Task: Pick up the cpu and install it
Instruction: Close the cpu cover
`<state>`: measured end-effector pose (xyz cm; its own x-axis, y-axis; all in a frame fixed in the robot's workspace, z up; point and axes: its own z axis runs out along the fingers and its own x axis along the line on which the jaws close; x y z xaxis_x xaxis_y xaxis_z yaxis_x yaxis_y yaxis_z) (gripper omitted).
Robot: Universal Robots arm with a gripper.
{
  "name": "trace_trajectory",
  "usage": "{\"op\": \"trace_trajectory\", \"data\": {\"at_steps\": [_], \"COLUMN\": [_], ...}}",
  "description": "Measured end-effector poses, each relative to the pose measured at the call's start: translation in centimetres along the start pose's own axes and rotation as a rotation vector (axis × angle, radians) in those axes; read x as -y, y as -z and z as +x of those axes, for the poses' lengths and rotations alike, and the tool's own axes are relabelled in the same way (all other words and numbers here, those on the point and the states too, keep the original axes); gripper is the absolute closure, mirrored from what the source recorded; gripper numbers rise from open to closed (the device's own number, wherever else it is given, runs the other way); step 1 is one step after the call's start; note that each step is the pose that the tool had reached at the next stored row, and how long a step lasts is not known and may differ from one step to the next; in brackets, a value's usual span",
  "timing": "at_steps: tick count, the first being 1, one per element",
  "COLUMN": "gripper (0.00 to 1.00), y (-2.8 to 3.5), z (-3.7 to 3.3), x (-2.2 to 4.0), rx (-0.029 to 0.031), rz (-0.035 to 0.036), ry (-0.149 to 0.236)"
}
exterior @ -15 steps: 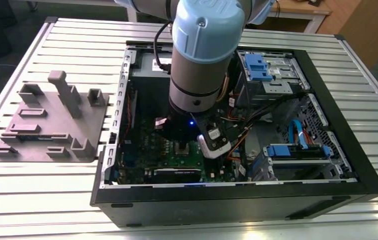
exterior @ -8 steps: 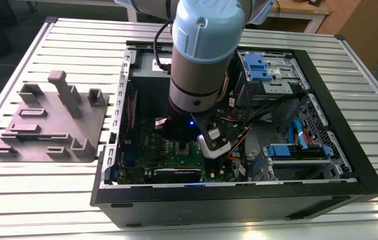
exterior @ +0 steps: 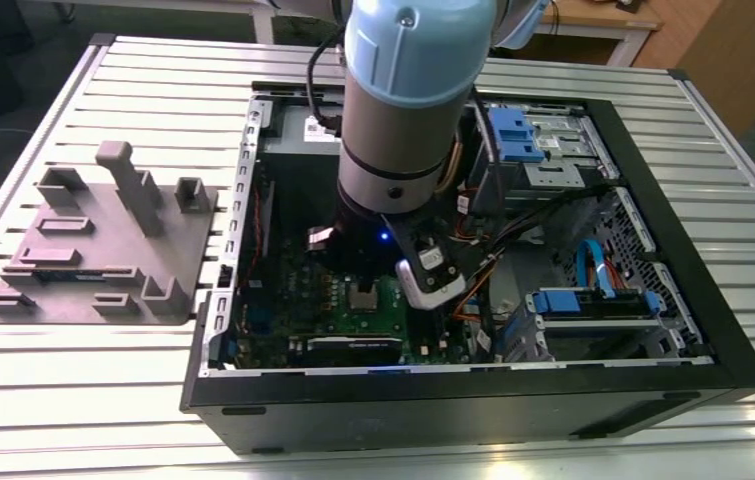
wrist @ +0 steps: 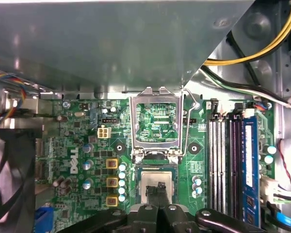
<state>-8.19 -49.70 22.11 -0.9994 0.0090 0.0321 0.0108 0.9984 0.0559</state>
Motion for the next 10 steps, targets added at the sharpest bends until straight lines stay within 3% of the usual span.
{"op": "trace_trajectory", "data": {"at_steps": [4,10], "gripper": [0.89,0.89], "y": [0.04,-0.01], "z": [0.00,0.00], "x": [-0.02,-0.01], "rx": [0.0072,0.0017], "rz": [-0.0001,0.0031], "ry": [0.005,0.111]}}
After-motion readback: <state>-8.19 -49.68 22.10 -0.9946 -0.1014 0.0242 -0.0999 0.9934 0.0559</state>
